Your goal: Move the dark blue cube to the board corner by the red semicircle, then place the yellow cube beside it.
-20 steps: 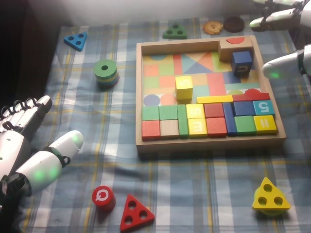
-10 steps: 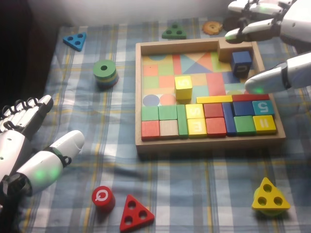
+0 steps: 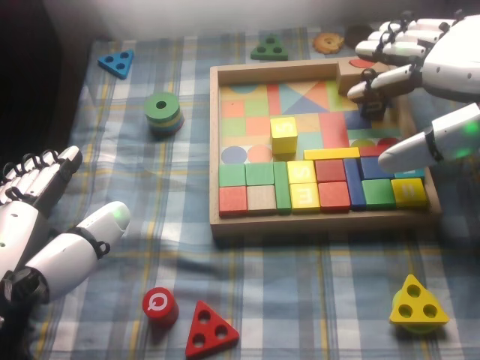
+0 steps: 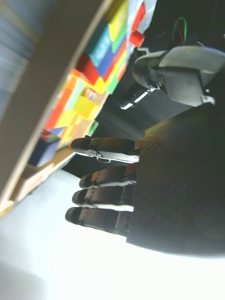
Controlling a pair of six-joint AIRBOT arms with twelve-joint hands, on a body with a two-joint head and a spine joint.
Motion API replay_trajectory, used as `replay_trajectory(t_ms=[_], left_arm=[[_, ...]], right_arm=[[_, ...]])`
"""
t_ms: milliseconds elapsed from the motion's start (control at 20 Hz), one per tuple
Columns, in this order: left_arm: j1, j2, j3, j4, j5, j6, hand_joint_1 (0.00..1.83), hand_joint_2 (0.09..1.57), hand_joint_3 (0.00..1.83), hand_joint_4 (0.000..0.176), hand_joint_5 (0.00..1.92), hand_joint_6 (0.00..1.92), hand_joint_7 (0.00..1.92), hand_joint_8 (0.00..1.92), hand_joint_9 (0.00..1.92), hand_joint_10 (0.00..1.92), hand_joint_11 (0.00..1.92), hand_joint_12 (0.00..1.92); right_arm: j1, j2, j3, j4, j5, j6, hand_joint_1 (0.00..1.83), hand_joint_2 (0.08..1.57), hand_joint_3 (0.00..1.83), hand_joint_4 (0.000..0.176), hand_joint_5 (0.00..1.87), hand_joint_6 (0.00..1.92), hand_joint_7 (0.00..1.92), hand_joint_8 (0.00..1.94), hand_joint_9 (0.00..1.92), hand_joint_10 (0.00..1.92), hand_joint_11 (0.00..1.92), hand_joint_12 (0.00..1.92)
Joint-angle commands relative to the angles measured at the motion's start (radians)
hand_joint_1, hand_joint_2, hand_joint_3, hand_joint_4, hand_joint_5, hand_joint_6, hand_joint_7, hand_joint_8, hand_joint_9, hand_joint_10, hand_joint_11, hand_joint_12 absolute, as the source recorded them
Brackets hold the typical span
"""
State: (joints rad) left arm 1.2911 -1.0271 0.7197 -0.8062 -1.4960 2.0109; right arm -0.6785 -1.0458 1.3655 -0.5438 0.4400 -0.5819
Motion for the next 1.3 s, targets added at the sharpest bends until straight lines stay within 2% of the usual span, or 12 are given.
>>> replay_trajectory(t_ms=[0,100,200,250,550,700,750,800,850,1050,1200,1250], left_arm=[[-0.002,-0.005,0.000,0.044,-0.114,-0.006,0.00,1.18,0.01,0.002,0.15,0.01,0.07,0.00,0.01,0.00,0.00,0.00],[-0.002,-0.005,0.000,0.044,-0.114,-0.006,0.00,1.18,0.01,0.000,0.16,0.01,0.08,0.00,0.02,0.01,0.00,0.00],[-0.002,-0.005,0.000,0.044,-0.114,-0.006,0.00,1.16,0.00,0.025,0.15,0.00,0.08,0.00,0.01,0.00,0.00,0.00],[-0.002,-0.005,0.000,0.044,-0.114,-0.006,0.00,1.17,0.00,0.012,0.16,0.01,0.09,0.01,0.02,0.01,0.00,0.00],[-0.002,-0.006,0.000,0.044,-0.114,-0.006,0.00,1.18,0.01,0.002,0.16,0.01,0.09,0.00,0.02,0.00,0.00,0.00],[-0.002,-0.007,0.000,0.043,-0.113,-0.006,0.00,1.18,0.01,0.019,0.16,0.00,0.09,0.01,0.02,0.00,0.00,0.00],[-0.001,-0.007,0.000,0.042,-0.113,-0.006,0.00,1.17,0.00,0.029,0.16,0.00,0.09,0.00,0.02,0.00,0.00,0.00],[-0.001,-0.007,0.000,0.042,-0.113,-0.006,0.00,1.17,0.00,0.029,0.16,0.00,0.09,0.00,0.02,0.00,0.00,0.00],[-0.001,-0.007,0.000,0.042,-0.113,-0.006,0.00,1.18,0.00,0.034,0.14,0.00,0.08,0.00,0.01,0.00,0.00,0.00],[-0.001,-0.007,0.000,0.041,-0.113,-0.006,0.00,1.19,0.01,0.014,0.15,0.00,0.09,0.00,0.02,0.00,0.00,0.00],[-0.002,-0.007,0.000,0.041,-0.113,-0.006,0.00,1.18,0.00,0.006,0.16,0.01,0.08,0.00,0.02,0.00,0.00,0.00],[-0.002,-0.007,0.001,0.041,-0.113,-0.006,0.00,1.18,0.00,0.001,0.16,0.01,0.09,0.00,0.02,0.00,0.00,0.00]], right_arm=[[0.006,-0.002,0.010,0.028,0.076,-0.003,0.00,0.80,0.00,0.176,0.37,0.00,0.00,0.00,0.00,0.00,0.00,0.00],[0.006,0.000,0.019,0.027,0.060,-0.003,0.00,0.80,0.00,0.176,0.38,0.01,0.00,0.00,0.00,0.00,0.00,0.00],[0.006,0.002,0.027,0.028,0.053,-0.003,0.00,0.80,0.00,0.176,0.40,0.01,0.00,0.00,0.00,0.00,0.00,0.00],[0.006,0.002,0.033,0.033,0.052,-0.003,0.00,0.80,0.00,0.156,0.39,0.01,0.00,0.00,0.00,0.00,0.00,0.00],[0.006,0.010,0.008,0.096,0.118,-0.003,0.00,0.81,0.00,0.176,0.37,0.00,0.00,0.00,0.00,0.00,0.00,0.00],[0.014,0.033,-0.021,0.105,0.167,0.024,0.00,0.84,0.01,0.173,0.39,0.01,0.00,0.00,0.00,0.00,0.00,0.00],[0.011,0.036,-0.022,0.101,0.197,0.070,0.00,0.85,0.01,0.154,0.39,0.01,0.01,0.00,0.00,0.00,0.00,0.00],[0.010,0.037,-0.023,0.094,0.212,0.096,0.00,0.85,0.01,0.154,0.39,0.01,0.01,0.00,0.00,0.00,0.00,0.00],[0.010,0.037,-0.027,0.078,0.229,0.128,0.00,0.86,0.02,0.108,0.39,0.01,0.00,0.00,0.00,0.00,0.00,0.00],[0.010,0.037,-0.057,0.018,0.249,0.143,0.00,0.85,0.01,0.104,0.40,0.01,0.00,0.00,0.00,0.00,0.00,0.00],[0.019,-0.003,-0.046,-0.072,0.249,0.198,0.00,0.82,0.00,0.043,0.40,0.00,0.00,0.00,0.00,0.00,0.00,0.00],[0.021,-0.018,-0.038,-0.084,0.249,0.205,0.00,0.82,0.00,0.074,0.40,0.00,0.00,0.00,0.00,0.00,0.00,0.00]])
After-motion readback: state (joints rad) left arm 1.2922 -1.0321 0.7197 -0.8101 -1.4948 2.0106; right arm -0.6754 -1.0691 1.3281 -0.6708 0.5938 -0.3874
